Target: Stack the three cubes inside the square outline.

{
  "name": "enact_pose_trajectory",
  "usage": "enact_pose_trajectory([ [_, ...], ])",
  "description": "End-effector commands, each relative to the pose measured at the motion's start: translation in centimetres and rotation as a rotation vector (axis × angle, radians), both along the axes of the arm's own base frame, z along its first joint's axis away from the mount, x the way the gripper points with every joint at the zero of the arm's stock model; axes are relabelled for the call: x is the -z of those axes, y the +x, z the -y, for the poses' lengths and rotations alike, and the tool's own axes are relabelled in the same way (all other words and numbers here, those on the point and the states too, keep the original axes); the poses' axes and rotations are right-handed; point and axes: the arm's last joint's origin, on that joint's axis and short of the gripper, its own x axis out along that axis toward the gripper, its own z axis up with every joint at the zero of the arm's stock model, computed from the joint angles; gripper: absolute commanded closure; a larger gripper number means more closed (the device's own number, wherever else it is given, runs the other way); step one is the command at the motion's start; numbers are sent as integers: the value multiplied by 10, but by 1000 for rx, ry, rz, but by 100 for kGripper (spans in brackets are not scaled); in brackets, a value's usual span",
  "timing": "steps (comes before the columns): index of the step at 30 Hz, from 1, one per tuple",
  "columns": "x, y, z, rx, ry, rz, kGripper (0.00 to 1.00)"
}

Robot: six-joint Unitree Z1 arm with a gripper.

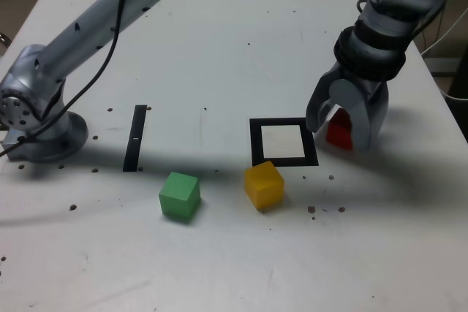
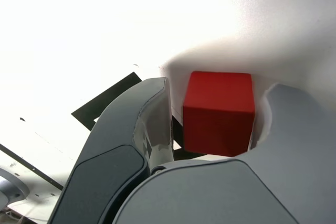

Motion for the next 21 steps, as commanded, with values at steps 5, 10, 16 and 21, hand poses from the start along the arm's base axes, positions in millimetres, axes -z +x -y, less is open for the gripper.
enact_pose_trajectory([
  [5,1,-1,0,-1,-1,-13,63],
  [10,-2,-2,0,-6,0,-7,63],
  [16,-21,-10,1,-37,8,18,63],
  [21,-37,-21,0,-95,16,31,63],
])
